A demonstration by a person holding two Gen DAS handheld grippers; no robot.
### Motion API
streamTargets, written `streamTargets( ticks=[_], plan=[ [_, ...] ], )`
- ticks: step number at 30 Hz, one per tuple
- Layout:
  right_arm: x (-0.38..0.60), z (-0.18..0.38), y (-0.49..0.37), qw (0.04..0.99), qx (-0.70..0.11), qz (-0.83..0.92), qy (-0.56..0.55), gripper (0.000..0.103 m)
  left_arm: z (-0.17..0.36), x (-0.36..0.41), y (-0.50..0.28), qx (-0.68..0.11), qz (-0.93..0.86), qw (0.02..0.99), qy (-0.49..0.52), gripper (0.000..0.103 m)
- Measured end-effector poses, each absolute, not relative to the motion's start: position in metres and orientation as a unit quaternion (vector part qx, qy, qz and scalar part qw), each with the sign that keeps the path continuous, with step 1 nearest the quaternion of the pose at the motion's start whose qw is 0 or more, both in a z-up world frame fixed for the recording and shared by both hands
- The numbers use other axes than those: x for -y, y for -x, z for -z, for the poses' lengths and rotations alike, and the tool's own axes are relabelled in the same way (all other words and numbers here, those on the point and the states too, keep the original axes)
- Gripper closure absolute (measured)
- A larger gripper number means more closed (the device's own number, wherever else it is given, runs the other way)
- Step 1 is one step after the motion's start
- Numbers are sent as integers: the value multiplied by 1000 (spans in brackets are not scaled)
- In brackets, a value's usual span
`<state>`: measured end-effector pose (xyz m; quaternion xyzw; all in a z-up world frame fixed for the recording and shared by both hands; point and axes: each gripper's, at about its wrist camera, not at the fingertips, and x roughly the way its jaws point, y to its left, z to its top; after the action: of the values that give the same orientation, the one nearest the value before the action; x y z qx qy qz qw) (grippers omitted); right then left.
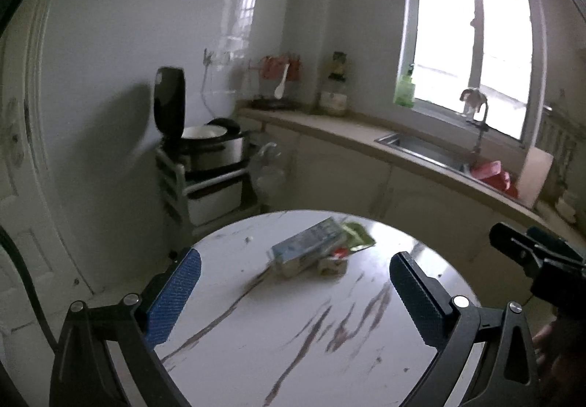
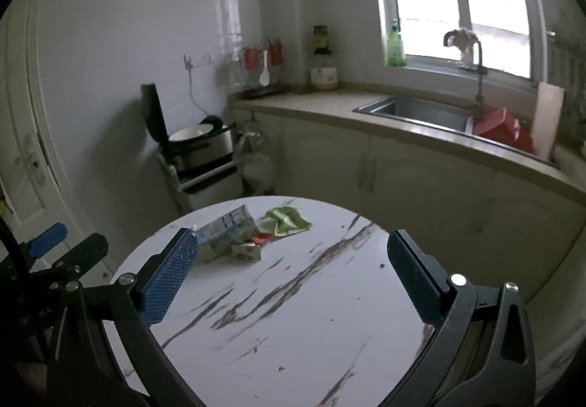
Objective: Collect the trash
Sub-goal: 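Return both tools to the table above the remaining trash, then grasp the blue-white milk carton with left tool while right tool grasps green snack bag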
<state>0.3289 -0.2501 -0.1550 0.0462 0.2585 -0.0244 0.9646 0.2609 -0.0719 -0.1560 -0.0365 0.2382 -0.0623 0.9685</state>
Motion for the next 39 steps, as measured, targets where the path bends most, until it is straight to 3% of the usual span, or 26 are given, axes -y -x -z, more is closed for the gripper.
streamTargets(
  ticks=[8, 18, 39],
  plan=[
    [249, 186, -370, 951, -304, 16, -45, 0, 171, 74, -309, -283, 58, 957, 41, 1],
    [274, 243, -436, 923, -381, 20, -54, 0, 198, 85, -431, -340, 98, 935, 21, 1],
    [284, 314, -578, 885, -464, -1, -41, 0, 245, 114, -579, -368, 146, 915, -79, 4]
  ],
)
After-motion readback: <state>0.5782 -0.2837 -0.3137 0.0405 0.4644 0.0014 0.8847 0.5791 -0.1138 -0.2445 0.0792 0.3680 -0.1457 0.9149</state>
